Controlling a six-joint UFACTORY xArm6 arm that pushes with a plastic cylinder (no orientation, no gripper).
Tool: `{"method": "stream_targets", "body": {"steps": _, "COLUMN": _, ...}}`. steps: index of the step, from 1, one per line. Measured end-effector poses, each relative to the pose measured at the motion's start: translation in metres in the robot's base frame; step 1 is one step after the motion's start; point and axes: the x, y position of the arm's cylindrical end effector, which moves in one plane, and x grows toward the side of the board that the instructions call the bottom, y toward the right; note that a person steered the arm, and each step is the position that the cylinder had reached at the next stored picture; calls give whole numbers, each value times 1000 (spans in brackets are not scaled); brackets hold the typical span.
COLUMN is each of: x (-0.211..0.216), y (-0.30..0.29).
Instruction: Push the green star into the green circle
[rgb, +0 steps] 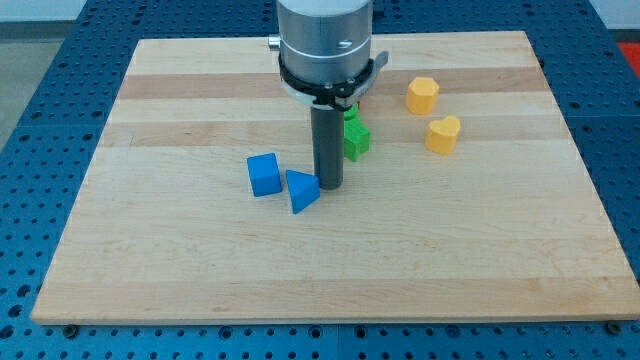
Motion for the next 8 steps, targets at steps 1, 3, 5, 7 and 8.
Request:
{"method": "stream_targets", "body": {"steps": 1, "x": 0, "y": 18}}
{"method": "stream_targets", "body": {"steps": 3, "x": -20, "y": 45}}
{"method": "stream_targets", "body": {"steps": 5, "x": -30, "y": 49}}
{"method": "stream_targets", "body": {"steps": 7, "x": -36, "y": 48}}
{"method": "stream_targets", "body": {"steps": 8, "x": -36, "y": 44}}
